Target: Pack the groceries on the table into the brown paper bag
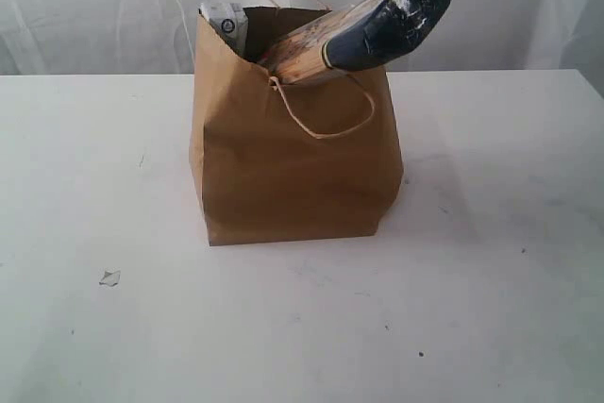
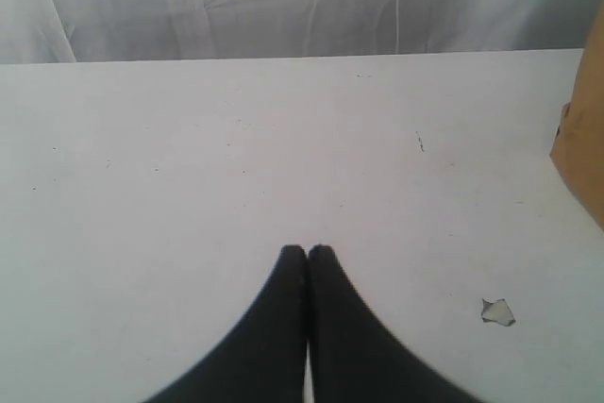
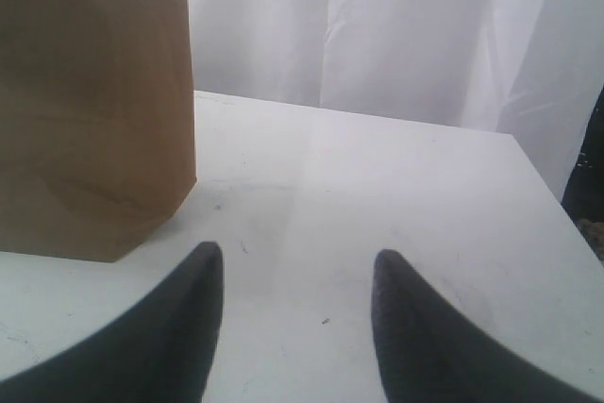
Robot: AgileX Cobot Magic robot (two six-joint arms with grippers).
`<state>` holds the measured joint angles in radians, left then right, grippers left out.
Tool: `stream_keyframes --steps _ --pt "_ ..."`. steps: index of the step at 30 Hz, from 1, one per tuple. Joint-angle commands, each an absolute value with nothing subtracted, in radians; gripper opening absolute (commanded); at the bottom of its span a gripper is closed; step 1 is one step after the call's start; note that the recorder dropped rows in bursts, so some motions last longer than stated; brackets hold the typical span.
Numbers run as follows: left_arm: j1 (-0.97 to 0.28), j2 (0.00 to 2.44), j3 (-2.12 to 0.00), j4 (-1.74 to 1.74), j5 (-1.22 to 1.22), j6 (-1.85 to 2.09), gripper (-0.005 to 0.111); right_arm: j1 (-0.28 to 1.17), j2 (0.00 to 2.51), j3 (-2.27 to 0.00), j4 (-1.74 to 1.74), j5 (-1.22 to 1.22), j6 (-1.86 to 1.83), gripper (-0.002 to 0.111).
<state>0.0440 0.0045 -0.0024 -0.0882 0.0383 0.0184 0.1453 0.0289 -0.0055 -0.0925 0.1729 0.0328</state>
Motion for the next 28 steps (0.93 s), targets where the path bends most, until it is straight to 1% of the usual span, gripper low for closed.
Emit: stream_keyframes --steps 1,28 --pt "0.048 0.0 0.0 -0.088 0.038 0.022 0.0 0.139 0.023 0.0 -0.1 0.171 0.029 0.046" --pt "0.048 0.0 0.0 -0.088 0.038 0.022 0.0 0.139 0.023 0.0 -0.1 0.171 0.024 0.046"
